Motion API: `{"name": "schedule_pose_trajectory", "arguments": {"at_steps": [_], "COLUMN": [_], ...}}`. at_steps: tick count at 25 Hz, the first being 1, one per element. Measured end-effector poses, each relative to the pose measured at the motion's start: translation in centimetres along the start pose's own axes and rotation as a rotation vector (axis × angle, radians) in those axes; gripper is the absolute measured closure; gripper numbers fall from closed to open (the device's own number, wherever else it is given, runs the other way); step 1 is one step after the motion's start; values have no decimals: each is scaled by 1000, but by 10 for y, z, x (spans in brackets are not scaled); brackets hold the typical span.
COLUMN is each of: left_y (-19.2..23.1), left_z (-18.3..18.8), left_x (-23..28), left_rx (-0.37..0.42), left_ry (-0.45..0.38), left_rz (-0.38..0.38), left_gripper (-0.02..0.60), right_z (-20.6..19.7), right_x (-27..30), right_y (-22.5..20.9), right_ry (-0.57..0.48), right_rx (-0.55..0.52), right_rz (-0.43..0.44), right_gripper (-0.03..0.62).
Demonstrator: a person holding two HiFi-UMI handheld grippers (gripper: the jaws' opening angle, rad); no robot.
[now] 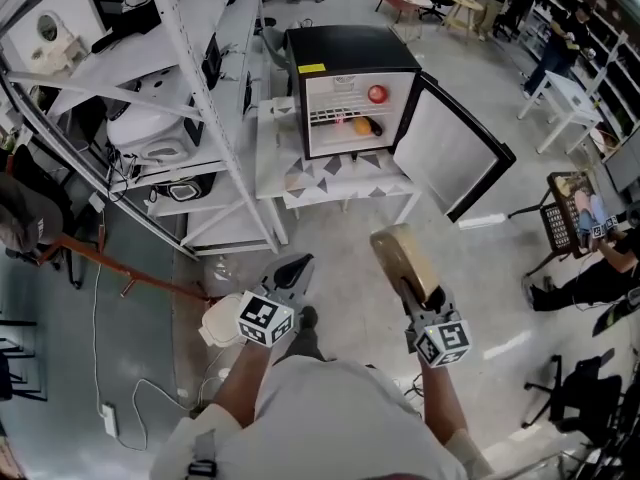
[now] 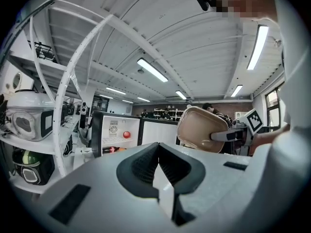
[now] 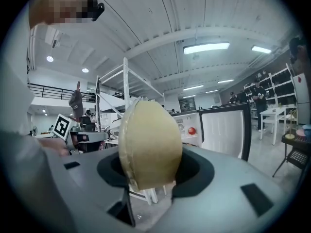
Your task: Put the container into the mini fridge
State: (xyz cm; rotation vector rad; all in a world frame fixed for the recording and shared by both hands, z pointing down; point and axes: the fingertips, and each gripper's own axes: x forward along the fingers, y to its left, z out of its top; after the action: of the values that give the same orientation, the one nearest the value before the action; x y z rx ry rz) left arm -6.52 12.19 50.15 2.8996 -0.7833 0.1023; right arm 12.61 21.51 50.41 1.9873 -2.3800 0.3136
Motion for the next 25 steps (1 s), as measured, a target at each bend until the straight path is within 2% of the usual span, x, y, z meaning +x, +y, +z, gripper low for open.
{"name": "schedule_pose_trajectory", "arguments": {"at_steps": [8,16,25], "left_y": [56,117,181], "left_z": [8,13,16], "left_x": [47,87,119], "left_rx": [-8,-14,-8], "left_ry": [13,33,41], "left_rz": [-35,-83,-130], "left_gripper": [577,577,577], "right_z": [8,18,21], "right_x": [64,126,190], "right_y": [-12,-23,-18], "right_ry": [32,49,58], "right_rx": [-27,-8,-2], "right_rz": [-20,-74,-112], "right_gripper": [384,384,384]}}
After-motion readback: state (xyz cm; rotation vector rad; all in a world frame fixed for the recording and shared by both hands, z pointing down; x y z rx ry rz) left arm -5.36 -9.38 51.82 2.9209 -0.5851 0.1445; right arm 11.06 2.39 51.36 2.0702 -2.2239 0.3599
